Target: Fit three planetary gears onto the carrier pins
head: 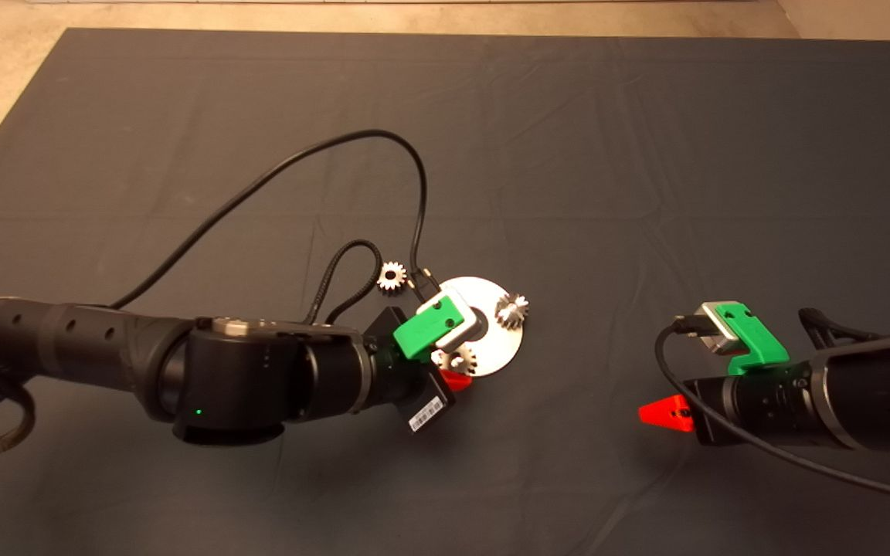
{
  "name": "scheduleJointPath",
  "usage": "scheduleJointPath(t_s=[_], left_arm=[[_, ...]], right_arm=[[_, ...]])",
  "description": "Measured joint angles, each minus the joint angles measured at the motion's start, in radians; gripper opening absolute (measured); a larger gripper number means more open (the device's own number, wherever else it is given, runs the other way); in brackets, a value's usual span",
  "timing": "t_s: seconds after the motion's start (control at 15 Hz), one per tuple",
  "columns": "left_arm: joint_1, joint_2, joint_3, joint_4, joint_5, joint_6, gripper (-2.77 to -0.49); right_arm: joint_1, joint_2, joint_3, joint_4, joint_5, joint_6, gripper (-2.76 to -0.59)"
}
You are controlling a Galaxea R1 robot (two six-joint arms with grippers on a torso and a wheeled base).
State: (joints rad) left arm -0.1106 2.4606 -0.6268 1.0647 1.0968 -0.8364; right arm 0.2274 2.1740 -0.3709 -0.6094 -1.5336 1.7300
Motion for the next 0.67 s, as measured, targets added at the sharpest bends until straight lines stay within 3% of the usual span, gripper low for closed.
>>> scheduleJointPath(t_s=[0.2, 0.4, 0.67], left_arm=[[0.000, 0.005, -0.017, -0.009, 0.009, 0.020, -2.63], [0.002, 0.017, -0.027, -0.050, 0.010, 0.084, -2.64], [0.015, 0.022, -0.049, -0.052, 0.009, 0.094, -2.64]], right_arm=[[0.000, 0.000, 0.000, 0.000, 0.001, 0.000, -1.15], [0.000, 0.000, 0.000, 0.001, 0.000, 0.000, -1.15], [0.000, 0.000, 0.000, 0.003, 0.000, 0.000, -1.15]])
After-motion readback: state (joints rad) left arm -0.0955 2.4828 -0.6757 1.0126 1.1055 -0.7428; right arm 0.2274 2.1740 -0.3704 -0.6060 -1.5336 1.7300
